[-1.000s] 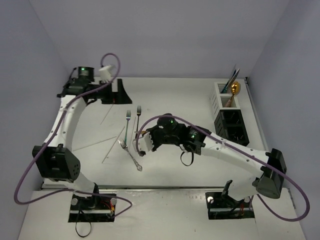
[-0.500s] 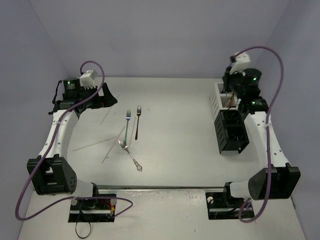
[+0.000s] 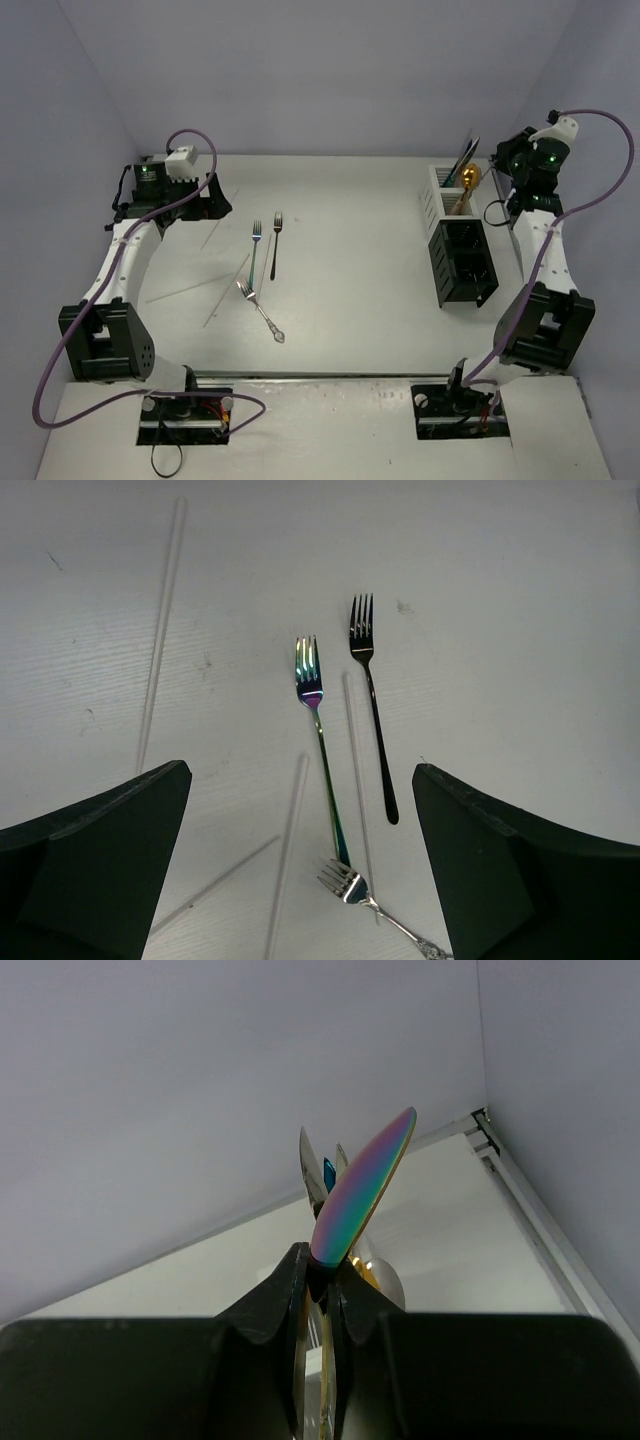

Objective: Sort the eating utensils into containers

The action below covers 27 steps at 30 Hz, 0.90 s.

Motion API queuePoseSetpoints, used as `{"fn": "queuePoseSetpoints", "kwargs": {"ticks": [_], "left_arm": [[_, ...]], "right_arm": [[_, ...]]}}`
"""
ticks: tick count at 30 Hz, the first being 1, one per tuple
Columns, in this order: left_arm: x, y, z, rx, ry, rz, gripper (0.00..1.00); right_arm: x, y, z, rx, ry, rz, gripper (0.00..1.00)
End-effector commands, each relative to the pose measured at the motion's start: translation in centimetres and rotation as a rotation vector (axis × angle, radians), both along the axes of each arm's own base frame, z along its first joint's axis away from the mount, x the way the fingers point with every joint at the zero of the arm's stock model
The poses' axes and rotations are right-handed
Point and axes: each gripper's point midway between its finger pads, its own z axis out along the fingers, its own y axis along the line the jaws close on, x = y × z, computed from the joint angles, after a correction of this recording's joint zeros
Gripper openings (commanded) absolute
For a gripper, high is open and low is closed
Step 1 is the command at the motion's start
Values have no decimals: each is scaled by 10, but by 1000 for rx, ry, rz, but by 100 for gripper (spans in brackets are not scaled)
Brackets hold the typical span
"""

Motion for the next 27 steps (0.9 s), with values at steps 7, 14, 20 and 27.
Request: {"fn": "queuePoseSetpoints", "kwargs": {"ticks": [7,14,20,27], "left_arm": [[15,4,7,49,-75,-11,94],[18,5,-5,46,-49,-4,94],[10,5,-22,59,-13,-18,94],[-14,-11,-53,166,56,-145,93]], "right_arm": [[32,-6,-8,-4,-113,-9,0],[32,7,-55,-3,-56,31,0],[27,21,-70,-15,-24,85,31],[10,36,-32,-53,-68,141,52]]}}
